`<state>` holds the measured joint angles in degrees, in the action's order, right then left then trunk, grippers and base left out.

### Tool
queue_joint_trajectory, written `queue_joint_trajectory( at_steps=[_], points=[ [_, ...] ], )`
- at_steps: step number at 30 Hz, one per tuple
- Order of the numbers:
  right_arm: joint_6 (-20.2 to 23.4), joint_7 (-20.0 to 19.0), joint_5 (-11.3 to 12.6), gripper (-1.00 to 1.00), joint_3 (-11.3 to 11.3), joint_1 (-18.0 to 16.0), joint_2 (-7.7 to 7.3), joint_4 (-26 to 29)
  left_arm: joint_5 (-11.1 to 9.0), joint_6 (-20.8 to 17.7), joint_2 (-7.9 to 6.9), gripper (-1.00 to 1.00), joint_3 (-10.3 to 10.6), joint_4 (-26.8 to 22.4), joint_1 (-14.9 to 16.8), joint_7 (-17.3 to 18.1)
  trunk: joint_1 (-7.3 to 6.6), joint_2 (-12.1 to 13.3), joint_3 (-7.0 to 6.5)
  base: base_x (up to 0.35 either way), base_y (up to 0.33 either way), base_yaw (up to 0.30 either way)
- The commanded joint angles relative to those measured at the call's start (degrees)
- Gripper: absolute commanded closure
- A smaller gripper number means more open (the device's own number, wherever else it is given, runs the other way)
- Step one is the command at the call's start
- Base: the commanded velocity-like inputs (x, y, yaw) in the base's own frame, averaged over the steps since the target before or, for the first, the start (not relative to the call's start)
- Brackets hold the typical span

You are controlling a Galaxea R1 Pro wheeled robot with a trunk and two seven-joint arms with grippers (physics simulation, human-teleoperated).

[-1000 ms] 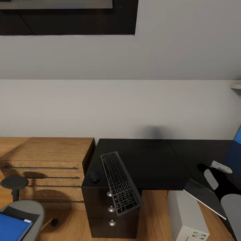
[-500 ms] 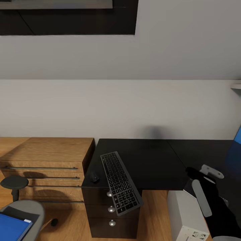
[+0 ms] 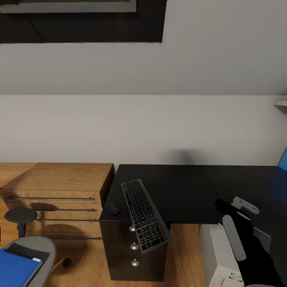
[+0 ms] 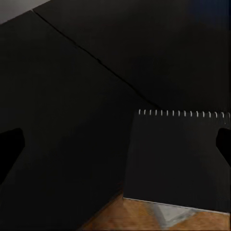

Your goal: In the bedroom, organize the workspace by keeping the computer under the desk, ensuring the monitor is on the desk, placing the keyboard on the desk next to the monitor, placing the mouse on the desk next to the keyboard, moving the folder from the swivel chair onto the desk next to the mouse, stacking the notebook on top of the folder with the pen on top of the notebook, and positioning the swivel chair next to the desk.

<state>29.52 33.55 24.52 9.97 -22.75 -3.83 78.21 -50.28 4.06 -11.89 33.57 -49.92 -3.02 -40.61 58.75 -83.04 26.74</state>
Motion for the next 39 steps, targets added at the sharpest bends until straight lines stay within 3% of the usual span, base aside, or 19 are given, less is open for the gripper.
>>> queue_joint_trajectory(
  at_steps=[1,17,25,32,35,39],
  points=[
    [0.15,0.4,0.55,-1.0,-0.04,-0.04,0.01,0.06,-0.57,0.42,-0.07,-1.0,0.26,-0.09,0.03,-0.25,-0.02,-0.04,0.05,-0.261,0.201,0.0],
    [-0.33,0.29,1.1,-1.0,0.04,-0.02,0.13,-0.25,-0.47,0.42,-0.1,-1.0,0.2,-0.16,0.03,-0.26,-0.02,-0.04,0.05,-0.167,0.136,-0.174],
    [-0.6,0.21,1.14,-1.0,0.12,-0.04,1.52,-0.25,-0.48,0.42,-0.1,-1.0,0.13,-1.69,0.03,-0.33,-0.02,-0.04,0.05,-0.006,0.005,-0.032],
    [-0.68,0.1,1.23,-1.0,0.3,-0.02,2.7,-1.03,-0.52,0.38,-0.14,-1.0,-0.01,-2.05,0.03,-0.39,1.51,-2.85,1.31,0.0,0.0,-0.001],
    [-0.65,-1.31,2.07,-1.0,0.31,-0.01,2.84,-1.96,-0.52,0.27,-0.06,-1.0,-0.02,-1.96,0.03,-0.48,2.17,-4.05,1.85,0.0,0.0,0.0],
    [-0.54,-2.18,8.12,-1.0,0.3,-0.02,2.86,-0.81,-0.53,0.25,0.85,-1.0,-0.12,-1.76,0.03,-0.66,3.05,-5.65,2.56,0.0,0.0,0.0]
  ],
)
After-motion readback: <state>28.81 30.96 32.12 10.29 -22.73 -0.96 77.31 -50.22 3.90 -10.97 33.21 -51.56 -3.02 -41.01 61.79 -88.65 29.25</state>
